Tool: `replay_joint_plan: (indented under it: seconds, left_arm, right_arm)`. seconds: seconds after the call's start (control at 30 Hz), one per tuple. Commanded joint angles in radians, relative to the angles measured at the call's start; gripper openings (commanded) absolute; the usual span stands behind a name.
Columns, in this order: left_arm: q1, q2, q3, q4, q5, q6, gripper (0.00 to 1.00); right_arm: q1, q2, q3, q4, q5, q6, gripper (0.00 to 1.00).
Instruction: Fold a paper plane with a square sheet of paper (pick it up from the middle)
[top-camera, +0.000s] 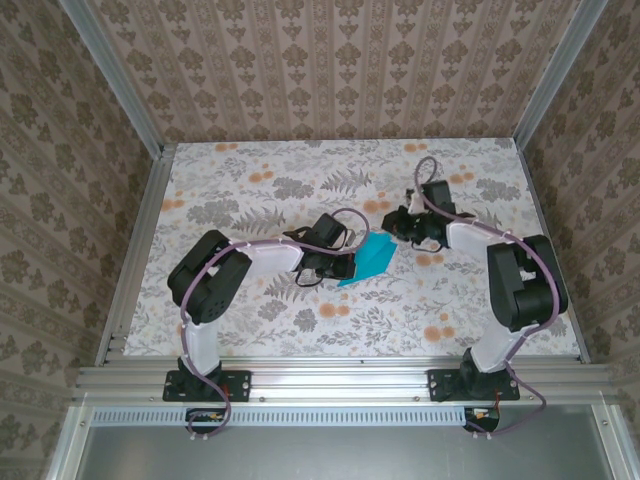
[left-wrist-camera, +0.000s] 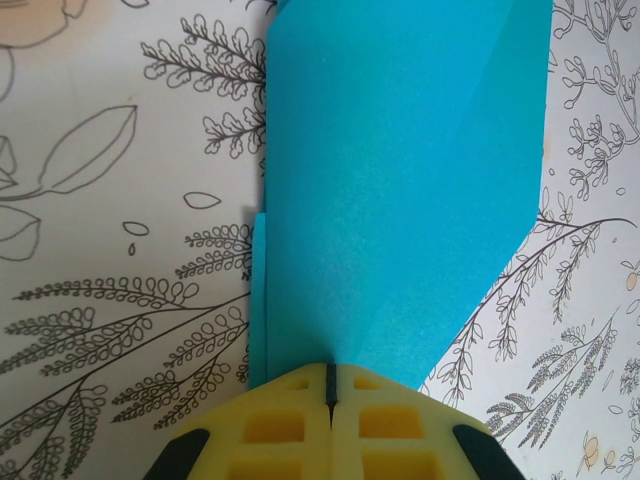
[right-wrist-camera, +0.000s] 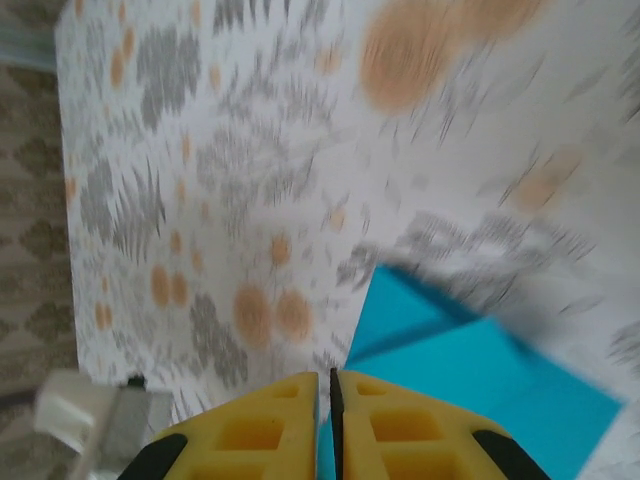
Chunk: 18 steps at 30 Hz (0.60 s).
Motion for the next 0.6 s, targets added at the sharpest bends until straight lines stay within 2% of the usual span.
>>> replay_joint_plan:
  seconds: [0.0, 0.27, 0.47, 0.57]
  left_arm:
    - [-0.008, 0.046, 0.001, -0.113, -0.03, 0.013, 0.0]
    - [-0.006, 0.043, 0.024, -0.125, -0.033, 0.014, 0.0]
    - [-0.005, 0.005, 0.051, -0.122, 0.002, 0.022, 0.0]
    - [-0.005, -0.027, 0.06, -0.089, 0.058, 0.029, 0.06]
  right_arm:
    - [0.053, 0.04, -0.06, 0.023, -0.058, 0.061, 0.14]
    - [0.101, 0.146, -0.069, 0.081, -0.096, 0.108, 0.13]
    - [0.1, 0.191, -0.065, 0.015, -0.028, 0.094, 0.12]
    - [0.1, 0.207, -0.057, -0.021, 0.002, 0.093, 0.12]
